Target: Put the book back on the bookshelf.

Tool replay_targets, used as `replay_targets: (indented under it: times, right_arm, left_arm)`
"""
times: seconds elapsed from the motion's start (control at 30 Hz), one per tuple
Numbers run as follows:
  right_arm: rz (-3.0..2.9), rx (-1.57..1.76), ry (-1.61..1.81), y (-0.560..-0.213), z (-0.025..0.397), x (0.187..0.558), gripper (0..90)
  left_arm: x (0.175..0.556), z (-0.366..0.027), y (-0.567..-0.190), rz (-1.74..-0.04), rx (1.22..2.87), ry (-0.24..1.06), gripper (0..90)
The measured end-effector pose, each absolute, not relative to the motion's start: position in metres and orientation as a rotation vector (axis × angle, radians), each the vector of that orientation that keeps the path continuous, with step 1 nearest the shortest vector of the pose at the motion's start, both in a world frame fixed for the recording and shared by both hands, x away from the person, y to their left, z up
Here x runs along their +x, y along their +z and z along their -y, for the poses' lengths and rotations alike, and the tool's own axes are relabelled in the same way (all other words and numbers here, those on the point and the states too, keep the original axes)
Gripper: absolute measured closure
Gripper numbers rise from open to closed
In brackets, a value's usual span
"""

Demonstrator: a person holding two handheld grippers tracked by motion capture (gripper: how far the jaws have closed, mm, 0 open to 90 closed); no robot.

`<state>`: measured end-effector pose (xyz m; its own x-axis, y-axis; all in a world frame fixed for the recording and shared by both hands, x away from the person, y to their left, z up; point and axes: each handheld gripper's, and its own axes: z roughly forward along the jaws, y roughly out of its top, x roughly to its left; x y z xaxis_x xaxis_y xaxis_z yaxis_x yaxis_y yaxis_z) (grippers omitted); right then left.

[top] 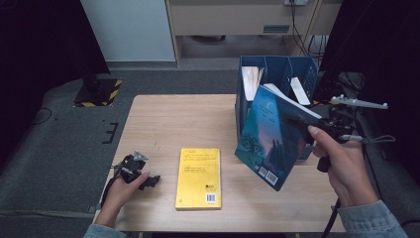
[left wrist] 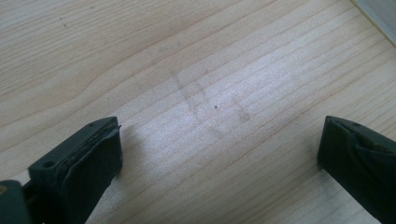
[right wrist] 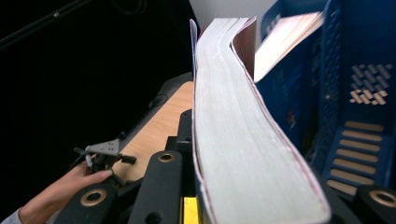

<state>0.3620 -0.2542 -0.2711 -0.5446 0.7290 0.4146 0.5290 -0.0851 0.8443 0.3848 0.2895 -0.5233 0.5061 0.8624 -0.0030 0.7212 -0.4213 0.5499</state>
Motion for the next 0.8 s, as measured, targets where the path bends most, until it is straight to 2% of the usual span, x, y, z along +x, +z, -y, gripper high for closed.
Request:
replay_targets:
  times: [0.2,0.47,0.8]
  right_arm:
    - [-1.957,1.423,1.654,-0.259,0.271,0.372,73.6]
    - [-1.914,1.492,1.573,-0.26,0.291,0.39,73.5]
    - [-1.872,1.535,1.512,-0.259,0.298,0.41,73.5]
  left_arm:
    - [0.385,-0.289,-0.523,-1.296,2.261,0.387,0.0]
    - [0.385,-0.289,-0.523,-1.297,2.262,0.386,0.0]
    - [0.385,-0.289,-0.523,-1.296,2.262,0.387,0.0]
